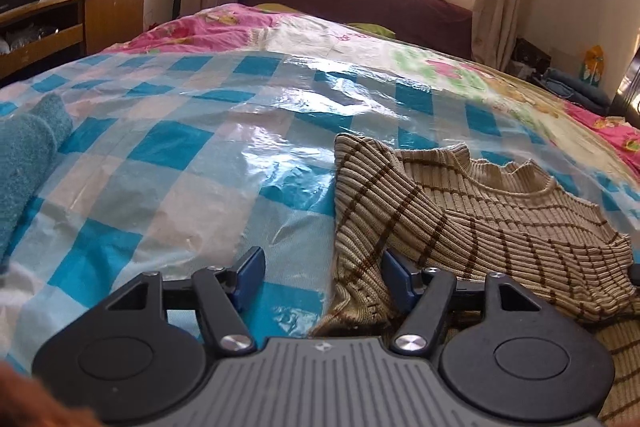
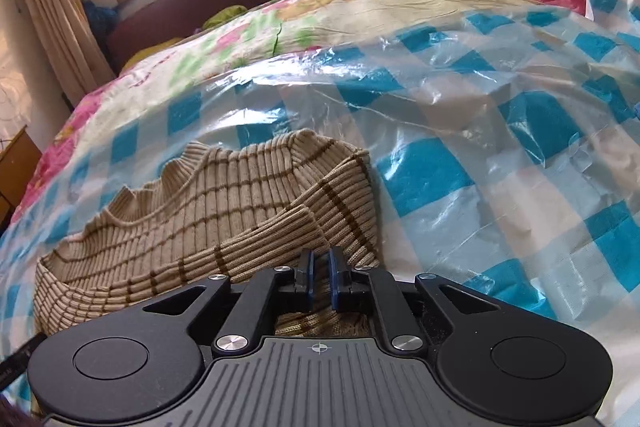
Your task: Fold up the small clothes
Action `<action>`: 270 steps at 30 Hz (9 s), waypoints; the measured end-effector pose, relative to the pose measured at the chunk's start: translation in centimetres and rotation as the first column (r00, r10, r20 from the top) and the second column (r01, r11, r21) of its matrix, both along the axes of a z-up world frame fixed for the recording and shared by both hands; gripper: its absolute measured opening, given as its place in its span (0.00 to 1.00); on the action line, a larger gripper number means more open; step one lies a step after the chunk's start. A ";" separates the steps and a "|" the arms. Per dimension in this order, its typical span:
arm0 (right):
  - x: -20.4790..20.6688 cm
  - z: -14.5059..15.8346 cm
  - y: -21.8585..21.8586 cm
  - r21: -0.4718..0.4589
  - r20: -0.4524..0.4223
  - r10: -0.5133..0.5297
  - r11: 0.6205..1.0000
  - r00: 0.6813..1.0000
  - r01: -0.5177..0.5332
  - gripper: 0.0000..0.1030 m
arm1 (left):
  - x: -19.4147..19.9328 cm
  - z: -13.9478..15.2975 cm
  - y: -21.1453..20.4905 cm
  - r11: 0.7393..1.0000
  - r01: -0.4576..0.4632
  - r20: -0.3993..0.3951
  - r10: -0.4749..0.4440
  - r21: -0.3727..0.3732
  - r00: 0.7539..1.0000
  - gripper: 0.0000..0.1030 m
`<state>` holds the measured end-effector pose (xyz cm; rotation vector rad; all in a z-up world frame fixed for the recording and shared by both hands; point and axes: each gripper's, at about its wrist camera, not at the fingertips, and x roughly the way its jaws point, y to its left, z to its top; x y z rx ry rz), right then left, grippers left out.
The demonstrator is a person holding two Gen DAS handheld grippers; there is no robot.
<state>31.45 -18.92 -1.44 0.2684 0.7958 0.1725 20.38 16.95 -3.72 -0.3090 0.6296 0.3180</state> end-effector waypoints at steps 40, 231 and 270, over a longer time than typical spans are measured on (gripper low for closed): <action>-24.1 0.6 -9.4 0.093 -0.362 0.296 0.955 0.884 -0.282 0.25 | -20.4 2.5 -6.9 0.927 0.282 -0.381 -0.360 -0.246 0.852 0.65; -2.3 4.3 -4.2 -0.002 -0.024 0.346 0.938 0.938 -0.346 0.03 | 3.7 3.7 -0.6 0.941 0.331 -0.252 -0.337 -0.070 0.907 0.31; 3.9 7.7 -4.0 0.043 0.152 0.151 0.986 0.977 -0.160 0.03 | 7.8 7.7 4.9 0.977 0.175 -0.020 -0.179 -0.125 0.984 0.12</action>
